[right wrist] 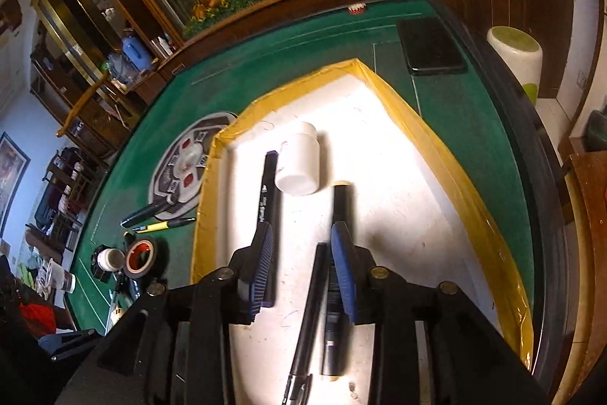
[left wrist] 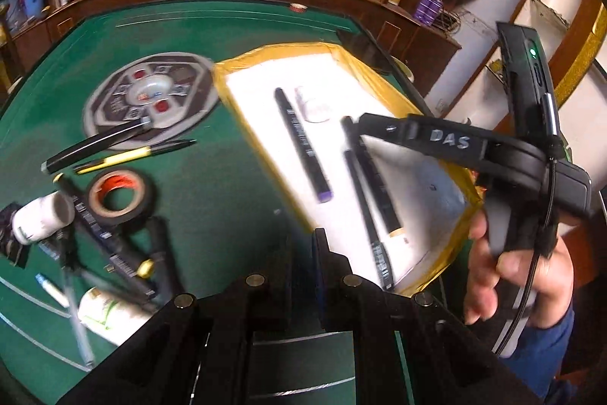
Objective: Organize rigid objects
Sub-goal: 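Lower both markers onto the tray and open both tools, then grasp the black plastic bracket with the left tool while the right tool grasps a black marker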
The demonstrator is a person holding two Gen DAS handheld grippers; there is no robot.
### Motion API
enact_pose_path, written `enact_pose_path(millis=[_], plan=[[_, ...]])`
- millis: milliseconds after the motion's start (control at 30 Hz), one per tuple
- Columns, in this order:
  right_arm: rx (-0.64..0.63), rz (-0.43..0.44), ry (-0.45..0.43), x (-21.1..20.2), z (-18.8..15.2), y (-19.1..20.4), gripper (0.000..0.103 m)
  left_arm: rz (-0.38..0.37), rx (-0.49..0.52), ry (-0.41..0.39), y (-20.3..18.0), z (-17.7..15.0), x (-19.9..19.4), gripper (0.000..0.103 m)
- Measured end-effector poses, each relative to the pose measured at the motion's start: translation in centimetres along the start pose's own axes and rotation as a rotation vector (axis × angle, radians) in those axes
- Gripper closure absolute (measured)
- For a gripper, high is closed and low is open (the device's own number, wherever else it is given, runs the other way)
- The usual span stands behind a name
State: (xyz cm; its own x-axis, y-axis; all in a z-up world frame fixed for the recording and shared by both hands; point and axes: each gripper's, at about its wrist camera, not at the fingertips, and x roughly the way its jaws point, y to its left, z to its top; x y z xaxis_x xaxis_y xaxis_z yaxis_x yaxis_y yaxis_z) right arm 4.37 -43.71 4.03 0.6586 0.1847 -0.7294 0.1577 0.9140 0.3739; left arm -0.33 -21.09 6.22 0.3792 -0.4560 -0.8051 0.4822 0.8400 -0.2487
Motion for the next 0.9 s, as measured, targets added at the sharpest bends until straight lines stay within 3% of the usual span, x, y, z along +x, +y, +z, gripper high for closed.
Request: enact_pose_path(millis=[67,133,200,267,300,433,500,600,767,900], plan=[[0.004,0.006,-0.007,-0.1,0.1,0.0,0.072,-0.003,-0.019,-0.005,1.2,-0.3,-0.7,0.090],[0.005,0.013,-0.010,-0.2,0.1,-0.1,0.072,0.020,-0.033,-0.024,2.6,-0.8,-1.6,0.080],[0.009,0.021,-0.017,-0.3,0.2,0.0,0.072,0.048,-0.049,-0.048,4.3,-1.4,-2.8,0.051],[0.008,0.026,-0.021,-0.4,0.2,0.0,0.072,0.082,-0.073,-0.085,6.2,-2.0,-4.2,0.033],[0.010,0.027,-0.024,-0.5,0.2,0.1,0.072,0.107,-0.087,-0.107,7.3,-2.4,-5.0,0.030],[0.010,0.041,-0.025,-0.6,0.1,0.2,0.072,0.203,-0.153,-0.147,12.0,-3.4,-7.5,0.028],[0.007,0.049,-0.025,-0.6,0.1,0.3,0.071,0.263,-0.181,-0.165,14.2,-4.2,-8.4,0.022],[0.001,0.057,-0.031,-0.7,0.0,0.6,0.067,0.389,-0.236,-0.182,17.9,-5.1,-9.0,0.017],[-0.018,0.065,-0.034,-0.7,-0.1,1.2,0.067,0.426,-0.319,-0.141,22.8,-5.0,-7.2,0.016],[-0.025,0.067,-0.027,-0.4,-0.2,1.3,0.067,0.471,-0.299,-0.093,24.4,-4.2,-4.9,0.016]])
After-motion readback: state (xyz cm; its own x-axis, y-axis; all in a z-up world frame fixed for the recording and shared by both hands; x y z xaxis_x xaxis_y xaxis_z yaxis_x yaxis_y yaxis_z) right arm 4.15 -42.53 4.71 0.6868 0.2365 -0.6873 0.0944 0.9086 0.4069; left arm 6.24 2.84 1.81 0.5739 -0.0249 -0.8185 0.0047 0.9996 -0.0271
